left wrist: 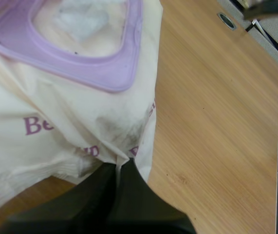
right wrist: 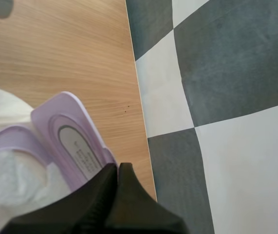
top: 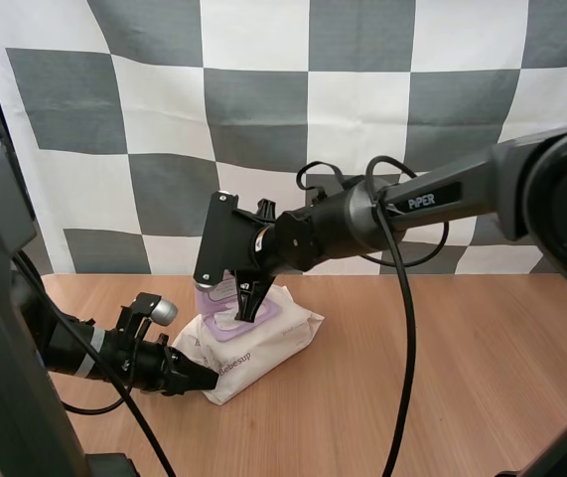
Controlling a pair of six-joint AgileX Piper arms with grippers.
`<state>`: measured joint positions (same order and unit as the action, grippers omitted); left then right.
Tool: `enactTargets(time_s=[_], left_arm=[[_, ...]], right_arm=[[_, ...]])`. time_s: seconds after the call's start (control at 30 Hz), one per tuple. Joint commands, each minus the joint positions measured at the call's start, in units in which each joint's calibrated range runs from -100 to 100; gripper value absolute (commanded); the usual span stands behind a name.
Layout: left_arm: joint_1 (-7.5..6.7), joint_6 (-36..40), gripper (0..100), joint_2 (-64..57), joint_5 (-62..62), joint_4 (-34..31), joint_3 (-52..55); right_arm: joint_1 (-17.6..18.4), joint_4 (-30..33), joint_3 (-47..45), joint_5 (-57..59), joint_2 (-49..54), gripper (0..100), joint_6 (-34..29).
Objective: Open the wet wipes lid
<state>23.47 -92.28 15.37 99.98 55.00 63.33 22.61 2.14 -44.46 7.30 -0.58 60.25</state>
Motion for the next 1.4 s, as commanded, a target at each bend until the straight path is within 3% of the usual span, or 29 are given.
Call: enactTargets(time_s=[0.0,0.33,0.67,0.83,0.97,1.07,1.13,1.17,1.37], left_arm=[[0.02,-0.1,0,0.1,0.0,-0.1,0.1],[0.10,-0.1,0,0.1,0.0,0.2,0.1],[0.10,0.7,1,0.1,0.0,0.9,0.1],[0.10,2.1,20,-1.8,0.0,2.5,0.1],[0.10,4.8,47,-6.6,0.0,3.2,-0.7],[0.10,8.5,62,-11.9,0.0,3.5,-1.8],[0.10,10.7,67,-16.4,0.0,3.2,-2.3],[0.10,11.4,68,-18.9,0.0,2.9,-2.7],[0.10,15.6,69,-35.8,0.0,2.9,-3.2]], right_arm=[[0.0,0.2,1.1,1.3,-1.8,0,0.1],[-1.9,1.7,6.0,0.3,-8.7,0,0.4],[-4.2,1.7,6.7,1.8,-8.9,0,0.6],[-4.2,0.9,6.7,5.1,-7.8,0,-0.5],[-4.2,0.1,6.7,8.7,-4.4,0,-3.5],[-4.2,0.1,6.7,13.1,-1.3,39,-6.5],[-4.2,0.4,6.7,16.1,1.4,69,-9.6],[-4.2,0.7,6.7,17.6,2.7,75,-11.0],[-4.2,7.3,6.7,29.4,15.6,68,-19.2]])
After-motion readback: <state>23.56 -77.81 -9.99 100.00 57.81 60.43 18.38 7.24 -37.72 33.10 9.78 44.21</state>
